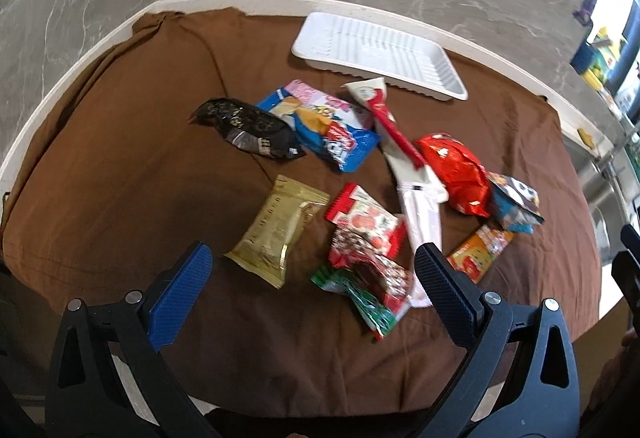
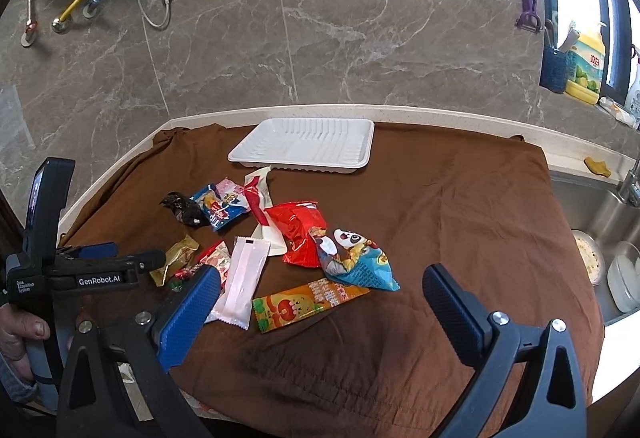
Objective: Organize snacks
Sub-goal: 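Grasp the black wrapper with the left tool while the right tool grasps the blue panda packet, then place the black wrapper and blue panda packet into the white tray, open both tools, then grasp the blue Tip cake packet with the left tool while the right tool grasps the red chip bag, then lower the Tip packet and red chip bag into the tray, open both tools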
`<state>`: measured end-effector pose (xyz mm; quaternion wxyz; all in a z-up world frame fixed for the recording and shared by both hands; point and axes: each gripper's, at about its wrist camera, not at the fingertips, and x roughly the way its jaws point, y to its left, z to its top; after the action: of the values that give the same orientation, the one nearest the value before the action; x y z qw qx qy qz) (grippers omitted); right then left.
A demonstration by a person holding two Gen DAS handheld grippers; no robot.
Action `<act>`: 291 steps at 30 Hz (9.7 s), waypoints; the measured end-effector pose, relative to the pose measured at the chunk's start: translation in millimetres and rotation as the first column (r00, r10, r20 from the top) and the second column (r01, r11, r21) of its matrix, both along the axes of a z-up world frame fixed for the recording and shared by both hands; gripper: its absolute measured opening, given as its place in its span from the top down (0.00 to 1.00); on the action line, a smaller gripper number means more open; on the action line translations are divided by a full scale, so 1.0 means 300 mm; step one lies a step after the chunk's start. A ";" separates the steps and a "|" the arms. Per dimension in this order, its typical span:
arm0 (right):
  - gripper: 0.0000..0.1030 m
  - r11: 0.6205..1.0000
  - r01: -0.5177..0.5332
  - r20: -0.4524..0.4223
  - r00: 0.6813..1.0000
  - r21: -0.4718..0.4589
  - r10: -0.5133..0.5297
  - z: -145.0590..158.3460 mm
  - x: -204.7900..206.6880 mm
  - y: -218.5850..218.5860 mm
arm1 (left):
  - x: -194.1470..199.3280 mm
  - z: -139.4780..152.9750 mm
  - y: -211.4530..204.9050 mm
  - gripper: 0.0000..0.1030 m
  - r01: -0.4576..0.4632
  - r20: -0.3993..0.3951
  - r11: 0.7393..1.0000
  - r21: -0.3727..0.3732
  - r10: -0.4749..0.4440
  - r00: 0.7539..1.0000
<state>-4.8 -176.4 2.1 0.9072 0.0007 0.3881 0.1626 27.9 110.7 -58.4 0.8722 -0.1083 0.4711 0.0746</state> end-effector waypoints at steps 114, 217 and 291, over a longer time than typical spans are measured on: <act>0.64 0.876 0.026 -0.440 0.871 0.482 0.217 -0.255 0.852 -0.069 | 0.883 -0.051 0.412 0.75 -0.027 -0.058 0.959 -0.283 0.011 0.998; 0.41 0.932 -0.362 -0.383 0.860 0.009 0.338 -0.385 0.566 0.205 | 0.702 -0.275 0.258 0.39 -0.180 -0.298 0.881 -0.437 0.047 0.953; 0.55 0.949 -0.079 -0.290 0.942 0.305 0.171 -0.262 1.224 0.275 | 1.372 -0.118 0.090 0.71 0.269 -0.077 0.952 -0.143 -0.282 0.956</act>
<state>362.4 -93.9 -76.6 0.8120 0.1341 0.4980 0.2733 439.4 137.6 -93.6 0.8415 -0.0947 0.5268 -0.0738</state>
